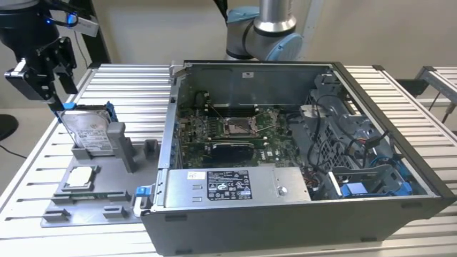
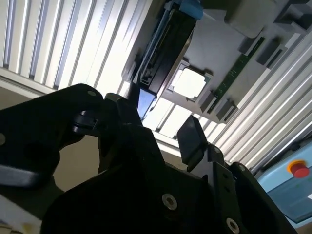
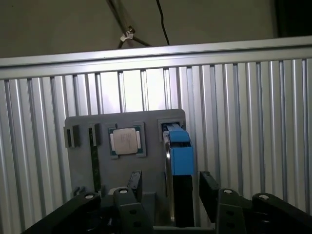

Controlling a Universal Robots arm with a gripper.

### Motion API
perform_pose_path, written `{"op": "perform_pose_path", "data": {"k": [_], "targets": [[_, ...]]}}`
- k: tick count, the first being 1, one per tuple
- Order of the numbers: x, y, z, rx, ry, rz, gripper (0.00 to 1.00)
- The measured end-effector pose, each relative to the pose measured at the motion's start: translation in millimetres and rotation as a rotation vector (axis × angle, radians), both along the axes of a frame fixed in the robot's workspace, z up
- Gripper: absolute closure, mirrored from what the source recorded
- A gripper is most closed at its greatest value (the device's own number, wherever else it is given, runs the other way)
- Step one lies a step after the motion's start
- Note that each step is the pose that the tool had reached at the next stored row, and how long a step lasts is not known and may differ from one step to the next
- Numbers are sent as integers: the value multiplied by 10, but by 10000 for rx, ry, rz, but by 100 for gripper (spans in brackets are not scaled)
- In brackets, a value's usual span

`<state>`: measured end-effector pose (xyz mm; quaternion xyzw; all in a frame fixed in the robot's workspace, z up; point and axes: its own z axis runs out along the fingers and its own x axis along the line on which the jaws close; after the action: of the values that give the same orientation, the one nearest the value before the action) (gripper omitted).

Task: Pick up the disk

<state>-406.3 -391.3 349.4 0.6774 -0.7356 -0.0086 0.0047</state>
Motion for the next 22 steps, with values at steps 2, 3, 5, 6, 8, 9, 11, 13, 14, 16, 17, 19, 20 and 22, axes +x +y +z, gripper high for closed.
{"op": "perform_pose_path", "data": {"k": [2,3,5,6,8,9,11,13,14,16,17,19,20,22], "targets": [[0,0,-8,19,-22,19,0],[0,0,-15,40,-47,37,0],[-6,0,-38,70,-114,88,0],[-15,0,-51,78,-142,125,0],[-50,0,-82,84,-174,191,0],[-65,1,-97,87,-189,224,0],[-76,0,-129,105,-231,292,0],[-76,0,-158,123,-263,336,0],[-77,1,-173,131,-274,354,0],[-77,5,-201,146,-288,396,0],[-77,7,-213,153,-293,418,0],[-77,12,-235,176,-297,464,0],[-77,15,-244,197,-297,492,0],[-77,23,-261,252,-298,550,0]]}}
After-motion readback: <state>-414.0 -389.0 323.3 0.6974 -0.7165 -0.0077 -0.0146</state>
